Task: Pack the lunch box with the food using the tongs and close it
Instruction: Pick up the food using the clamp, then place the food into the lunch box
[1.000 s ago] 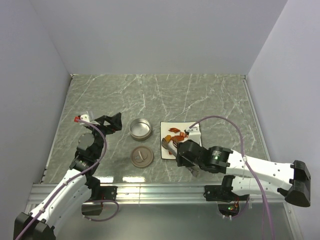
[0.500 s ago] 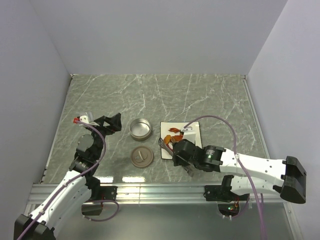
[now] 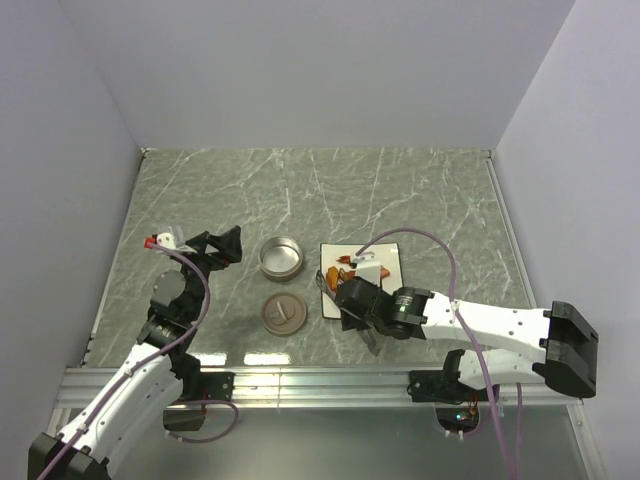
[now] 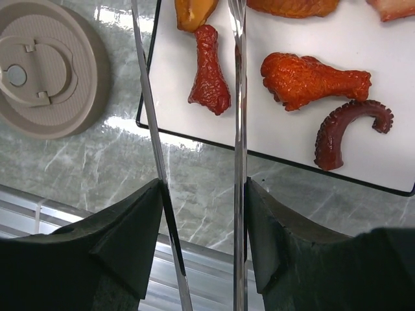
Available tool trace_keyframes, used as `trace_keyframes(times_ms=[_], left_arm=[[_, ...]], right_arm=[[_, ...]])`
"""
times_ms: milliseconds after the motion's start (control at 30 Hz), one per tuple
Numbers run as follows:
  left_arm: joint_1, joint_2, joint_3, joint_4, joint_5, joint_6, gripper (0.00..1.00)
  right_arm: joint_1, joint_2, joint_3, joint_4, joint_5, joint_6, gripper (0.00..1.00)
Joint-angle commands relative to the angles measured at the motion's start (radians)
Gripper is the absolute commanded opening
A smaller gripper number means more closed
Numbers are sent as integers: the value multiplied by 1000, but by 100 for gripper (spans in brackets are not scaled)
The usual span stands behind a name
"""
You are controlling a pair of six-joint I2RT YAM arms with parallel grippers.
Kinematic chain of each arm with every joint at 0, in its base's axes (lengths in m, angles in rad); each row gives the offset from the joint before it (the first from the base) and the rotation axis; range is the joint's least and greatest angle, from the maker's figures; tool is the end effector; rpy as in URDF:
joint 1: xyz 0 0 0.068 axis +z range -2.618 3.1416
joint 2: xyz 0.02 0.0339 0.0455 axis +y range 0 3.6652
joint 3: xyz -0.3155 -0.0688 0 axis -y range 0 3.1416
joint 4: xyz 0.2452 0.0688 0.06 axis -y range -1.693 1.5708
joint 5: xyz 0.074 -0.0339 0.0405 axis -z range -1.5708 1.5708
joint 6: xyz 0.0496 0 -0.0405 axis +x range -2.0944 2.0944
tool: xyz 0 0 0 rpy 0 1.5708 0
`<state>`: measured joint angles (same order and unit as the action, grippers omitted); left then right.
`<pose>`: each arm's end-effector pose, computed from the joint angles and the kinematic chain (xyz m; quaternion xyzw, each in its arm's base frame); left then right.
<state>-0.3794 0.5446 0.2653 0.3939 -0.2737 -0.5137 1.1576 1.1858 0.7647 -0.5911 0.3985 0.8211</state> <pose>0.1195 -0.0332 0.2810 -0.1458 0.6509 -0.2375 0.7062 0.1033 0.1876 0.2589 -0.1040 0.9381 0.1213 0.3074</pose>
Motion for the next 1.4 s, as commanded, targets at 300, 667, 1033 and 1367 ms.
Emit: trace_keyframes(times_ms=[300,667,1033,1367], left_arm=[[-3,-17,-6,14,16,-8,99],[-3,-21,-9,16,14,-9,99],[-3,-12,-8,17,11,-8,100],[-3,-3,-6,17,10,-8,99]], right_arm=[[-18,35,38,25,30,-11,46],[-19,57,96,7,72,-48,24],[-19,44,258,-58,168,-109,22],[-19,199,378,31,82,-220,20]])
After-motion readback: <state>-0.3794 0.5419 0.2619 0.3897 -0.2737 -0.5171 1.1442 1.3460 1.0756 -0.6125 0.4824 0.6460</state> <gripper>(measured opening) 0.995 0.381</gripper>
